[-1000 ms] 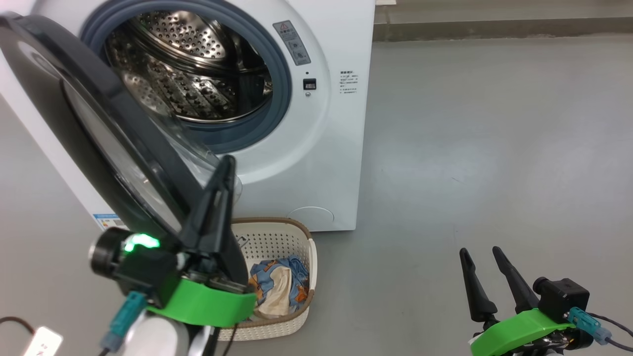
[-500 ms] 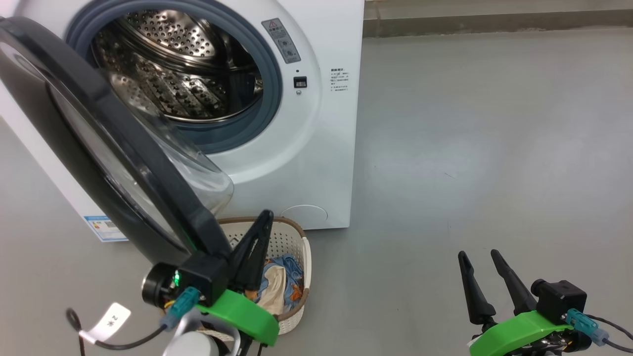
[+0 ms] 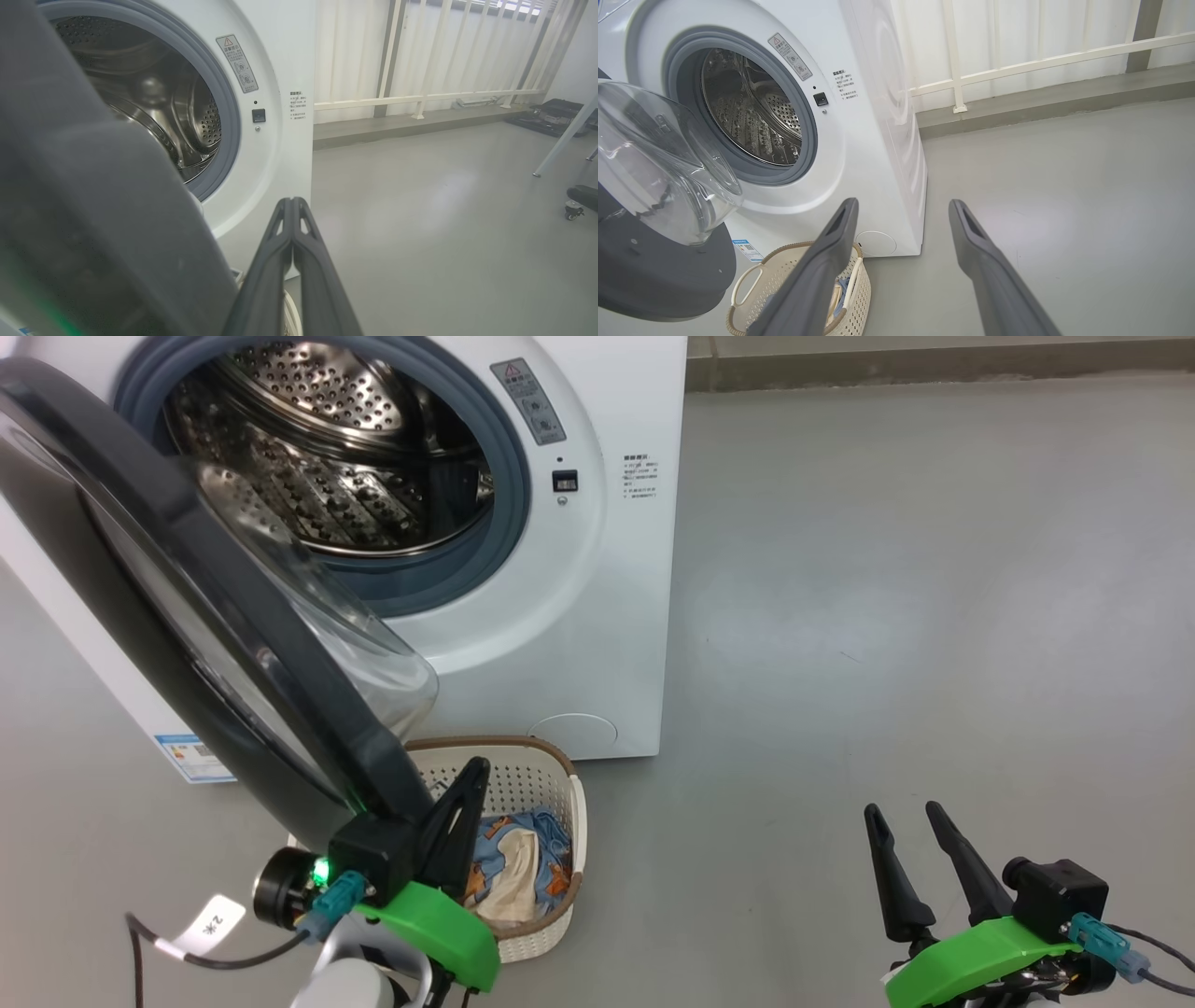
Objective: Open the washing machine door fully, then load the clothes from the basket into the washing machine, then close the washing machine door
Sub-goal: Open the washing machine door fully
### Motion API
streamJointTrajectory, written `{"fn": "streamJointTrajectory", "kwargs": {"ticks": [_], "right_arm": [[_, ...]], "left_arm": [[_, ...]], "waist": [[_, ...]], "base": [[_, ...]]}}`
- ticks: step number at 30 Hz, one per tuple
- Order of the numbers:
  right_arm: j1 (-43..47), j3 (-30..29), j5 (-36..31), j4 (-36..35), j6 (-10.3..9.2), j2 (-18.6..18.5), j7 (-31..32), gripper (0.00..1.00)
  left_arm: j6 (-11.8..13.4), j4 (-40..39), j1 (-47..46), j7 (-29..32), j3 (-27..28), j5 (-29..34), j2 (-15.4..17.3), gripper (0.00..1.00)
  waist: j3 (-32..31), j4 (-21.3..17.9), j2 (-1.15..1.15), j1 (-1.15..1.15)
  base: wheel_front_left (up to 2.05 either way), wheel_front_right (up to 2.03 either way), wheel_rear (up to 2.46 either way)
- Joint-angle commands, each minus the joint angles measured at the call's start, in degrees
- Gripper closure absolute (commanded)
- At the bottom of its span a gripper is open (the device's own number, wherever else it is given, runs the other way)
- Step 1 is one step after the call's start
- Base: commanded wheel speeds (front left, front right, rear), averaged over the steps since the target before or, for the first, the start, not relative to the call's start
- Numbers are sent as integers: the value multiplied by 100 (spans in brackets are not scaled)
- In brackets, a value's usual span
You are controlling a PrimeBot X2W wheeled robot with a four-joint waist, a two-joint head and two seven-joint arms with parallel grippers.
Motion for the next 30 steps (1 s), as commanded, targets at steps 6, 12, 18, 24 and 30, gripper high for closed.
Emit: {"fn": "streamJointTrajectory", "kwargs": {"ticks": [6,12,18,24,30], "right_arm": [[-220,135,50,-145,9,6,-74,0],[-206,126,61,-127,9,6,-74,0],[-181,131,58,-109,9,6,-74,0],[-150,151,49,-80,9,6,-74,0],[-135,178,53,-54,9,6,-74,0]], "left_arm": [[50,48,-328,-145,260,-82,116,100],[52,119,-322,-191,245,-107,114,100],[61,160,-289,-217,196,-140,100,100],[69,218,-226,-231,153,-224,81,100],[101,252,-191,-235,102,-266,69,100]], "waist": [[16,6,0,0],[-12,53,0,0],[-66,186,0,0],[-119,413,0,0],[-171,672,0,0]], "base": [[0,0,0],[0,0,0],[0,0,0],[0,0,0],[0,0,0]]}}
